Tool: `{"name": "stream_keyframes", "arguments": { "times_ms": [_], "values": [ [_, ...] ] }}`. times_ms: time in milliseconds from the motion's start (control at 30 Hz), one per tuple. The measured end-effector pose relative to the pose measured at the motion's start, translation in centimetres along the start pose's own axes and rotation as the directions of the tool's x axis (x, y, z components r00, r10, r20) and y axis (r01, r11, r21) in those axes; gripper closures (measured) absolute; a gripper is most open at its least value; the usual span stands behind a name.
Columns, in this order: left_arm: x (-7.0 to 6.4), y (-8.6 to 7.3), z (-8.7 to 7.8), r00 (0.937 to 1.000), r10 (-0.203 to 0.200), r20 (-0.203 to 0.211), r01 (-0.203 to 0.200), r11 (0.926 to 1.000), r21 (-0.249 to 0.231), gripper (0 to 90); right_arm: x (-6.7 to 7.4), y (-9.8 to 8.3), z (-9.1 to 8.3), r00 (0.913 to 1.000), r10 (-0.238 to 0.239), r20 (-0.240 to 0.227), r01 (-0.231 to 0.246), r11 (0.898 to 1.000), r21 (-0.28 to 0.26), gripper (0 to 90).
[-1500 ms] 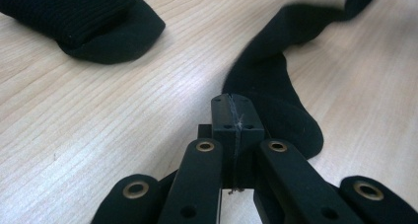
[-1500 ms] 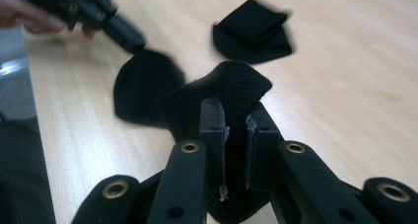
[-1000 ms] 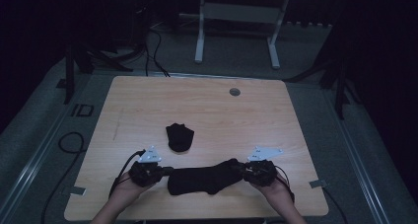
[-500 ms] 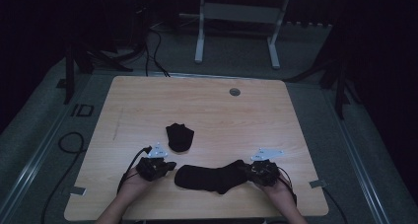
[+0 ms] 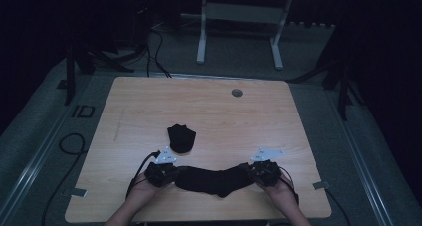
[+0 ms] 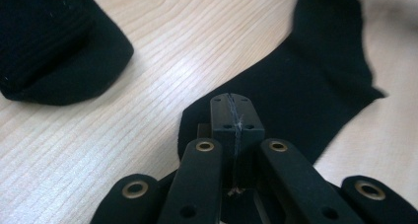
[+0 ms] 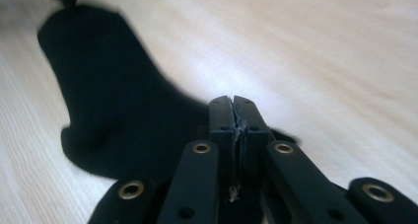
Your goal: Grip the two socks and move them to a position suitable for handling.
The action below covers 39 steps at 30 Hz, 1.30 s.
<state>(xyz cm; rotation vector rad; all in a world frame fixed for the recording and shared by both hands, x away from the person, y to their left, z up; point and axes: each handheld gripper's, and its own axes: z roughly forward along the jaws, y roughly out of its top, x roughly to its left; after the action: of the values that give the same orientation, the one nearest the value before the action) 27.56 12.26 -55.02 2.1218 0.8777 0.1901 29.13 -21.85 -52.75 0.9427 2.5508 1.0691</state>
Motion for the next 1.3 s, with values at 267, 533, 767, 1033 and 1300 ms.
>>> {"name": "stream_keyframes", "arguments": {
  "times_ms": [267, 533, 767, 1033, 1300],
  "values": [
    [0.2, -0.9, 1.4, 1.0000, -0.002, 0.007, 0.002, 0.9982, 0.060, 90.0, -0.2, -1.6, 1.8, 0.9992, -0.034, 0.023, 0.031, 0.995, 0.098, 87.9],
    [-0.7, -1.4, 1.0, 0.9997, 0.009, 0.022, -0.010, 0.9976, 0.068, 90.0, 0.4, -2.9, 0.7, 0.9999, -0.013, -0.001, 0.013, 0.996, 0.088, 87.4],
    [-1.2, -1.9, 0.7, 0.9991, 0.013, 0.041, -0.016, 0.9974, 0.070, 90.0, 1.0, -3.7, 0.0, 0.9999, -0.009, -0.006, 0.009, 0.996, 0.085, 87.0],
    [-1.3, -2.1, 0.3, 0.9976, 0.011, 0.069, -0.015, 0.9983, 0.056, 90.0, 1.7, -3.7, -0.5, 0.9998, -0.001, -0.021, 0.003, 0.995, 0.097, 84.6],
    [0.0, -1.6, -1.9, 0.9997, -0.015, 0.019, 0.017, 0.9952, -0.097, 80.2, 2.1, 1.9, -2.5, 0.9955, -0.076, -0.057, 0.073, 0.996, -0.054, 75.8]
  ]
}}
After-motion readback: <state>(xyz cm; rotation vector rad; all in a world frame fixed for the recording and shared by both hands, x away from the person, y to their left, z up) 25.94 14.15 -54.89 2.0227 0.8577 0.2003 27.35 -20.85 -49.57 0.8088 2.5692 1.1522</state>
